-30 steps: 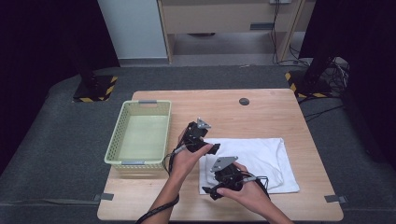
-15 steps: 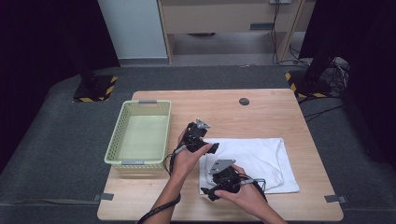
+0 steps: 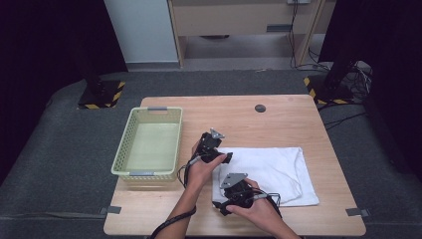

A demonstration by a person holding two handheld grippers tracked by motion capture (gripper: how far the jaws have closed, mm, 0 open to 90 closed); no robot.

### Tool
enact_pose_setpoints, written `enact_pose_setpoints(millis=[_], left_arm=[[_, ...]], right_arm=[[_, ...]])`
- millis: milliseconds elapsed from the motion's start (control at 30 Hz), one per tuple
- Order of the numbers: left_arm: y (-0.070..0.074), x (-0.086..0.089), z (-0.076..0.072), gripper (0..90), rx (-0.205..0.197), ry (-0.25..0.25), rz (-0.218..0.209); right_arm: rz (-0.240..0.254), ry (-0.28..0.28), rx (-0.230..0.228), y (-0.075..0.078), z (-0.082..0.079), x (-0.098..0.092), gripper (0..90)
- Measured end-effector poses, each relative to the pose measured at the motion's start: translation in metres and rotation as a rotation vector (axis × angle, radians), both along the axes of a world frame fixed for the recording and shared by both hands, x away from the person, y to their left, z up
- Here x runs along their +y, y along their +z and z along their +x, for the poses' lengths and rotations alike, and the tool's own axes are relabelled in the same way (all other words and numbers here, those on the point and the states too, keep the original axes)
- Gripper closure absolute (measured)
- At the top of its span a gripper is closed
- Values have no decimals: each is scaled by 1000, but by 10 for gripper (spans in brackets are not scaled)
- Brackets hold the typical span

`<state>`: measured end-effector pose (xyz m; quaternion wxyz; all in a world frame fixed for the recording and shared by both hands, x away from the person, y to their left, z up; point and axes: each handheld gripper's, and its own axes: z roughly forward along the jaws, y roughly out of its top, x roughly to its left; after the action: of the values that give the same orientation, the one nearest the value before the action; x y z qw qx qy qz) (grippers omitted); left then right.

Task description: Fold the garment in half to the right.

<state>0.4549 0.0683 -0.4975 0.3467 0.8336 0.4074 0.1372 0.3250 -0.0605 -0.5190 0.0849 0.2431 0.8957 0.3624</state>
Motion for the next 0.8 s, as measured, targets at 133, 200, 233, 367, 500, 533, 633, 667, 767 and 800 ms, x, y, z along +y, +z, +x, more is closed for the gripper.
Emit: enact_pose_setpoints(millis=[133, 200, 233, 367, 500, 533, 633, 667, 767, 800], left_arm=[[1, 0, 1, 184, -4, 1, -8], [2, 0, 2, 186, -7, 1, -8], [2, 1, 2, 188, -8, 3, -9], [1, 4, 4, 198, -11, 16, -12], [1, 6, 6, 204, -15, 33, -26], [1, 6, 6, 206, -18, 37, -26], [2, 6, 6, 218, -23, 47, -32], [3, 6, 6, 221, -24, 49, -32], [2, 5, 7, 240, -30, 47, -35], [1, 4, 8, 246, -30, 50, -34]], right_arm=[[-15, 8, -5, -6, 1, 6, 189], [-26, 9, -6, -9, 1, 8, 179], [-25, 11, -9, -10, 1, 8, 174], [-25, 10, -35, -13, -1, 7, 196], [-13, 6, -42, -14, -3, 6, 200], [-9, 3, -41, -14, -3, 5, 210], [3, -24, -52, -14, -2, 2, 344], [6, -35, -56, -13, -1, 0, 410], [7, -55, -67, -12, 3, -6, 562], [6, -59, -70, -12, 4, -7, 595]])
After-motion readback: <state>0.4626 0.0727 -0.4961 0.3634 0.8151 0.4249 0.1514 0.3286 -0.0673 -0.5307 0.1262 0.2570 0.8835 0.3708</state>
